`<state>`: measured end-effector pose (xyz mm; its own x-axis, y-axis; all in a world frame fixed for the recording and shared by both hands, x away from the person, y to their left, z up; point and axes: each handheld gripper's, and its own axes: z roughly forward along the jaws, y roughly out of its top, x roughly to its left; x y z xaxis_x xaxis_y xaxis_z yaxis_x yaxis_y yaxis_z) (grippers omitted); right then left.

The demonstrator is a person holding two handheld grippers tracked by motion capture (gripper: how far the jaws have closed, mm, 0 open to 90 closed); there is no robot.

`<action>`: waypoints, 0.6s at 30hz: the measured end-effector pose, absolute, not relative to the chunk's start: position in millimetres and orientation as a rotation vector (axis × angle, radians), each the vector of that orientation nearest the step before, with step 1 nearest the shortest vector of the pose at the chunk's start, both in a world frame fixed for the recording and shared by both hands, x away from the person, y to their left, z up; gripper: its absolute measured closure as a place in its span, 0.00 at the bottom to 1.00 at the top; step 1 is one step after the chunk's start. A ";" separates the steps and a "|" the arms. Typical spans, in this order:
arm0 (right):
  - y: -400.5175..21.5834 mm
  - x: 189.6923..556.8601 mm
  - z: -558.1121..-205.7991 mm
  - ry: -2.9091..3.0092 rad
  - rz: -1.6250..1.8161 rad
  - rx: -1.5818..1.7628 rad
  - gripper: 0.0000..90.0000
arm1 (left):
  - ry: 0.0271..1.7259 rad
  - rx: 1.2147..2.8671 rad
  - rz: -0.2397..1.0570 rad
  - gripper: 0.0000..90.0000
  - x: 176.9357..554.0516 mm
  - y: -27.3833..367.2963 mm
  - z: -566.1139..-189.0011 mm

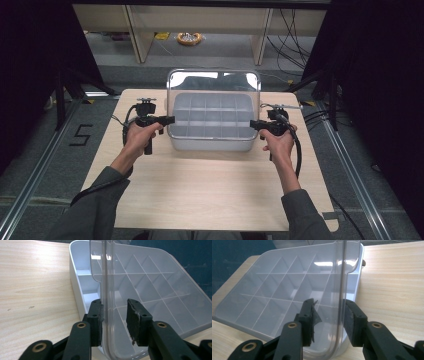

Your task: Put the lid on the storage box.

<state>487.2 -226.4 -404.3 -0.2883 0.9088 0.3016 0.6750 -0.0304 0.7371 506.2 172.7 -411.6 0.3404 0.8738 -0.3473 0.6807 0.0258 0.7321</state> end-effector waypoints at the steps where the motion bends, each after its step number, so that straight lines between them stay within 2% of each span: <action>1: -225.1 487.1 -404.2 1.963 1.219 1.712 0.70 | 1.403 1.705 0.271 0.72 506.8 172.5 -412.2; 18: -227.0 496.4 -417.7 1.974 1.174 1.663 0.66 | 1.426 1.726 0.278 0.69 511.9 168.6 -419.4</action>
<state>496.4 -227.0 -417.7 -0.2815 0.9224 0.2646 0.6730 -0.0067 0.7396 511.9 168.6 -419.4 0.3229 0.8849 -0.3357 0.6943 0.0196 0.7194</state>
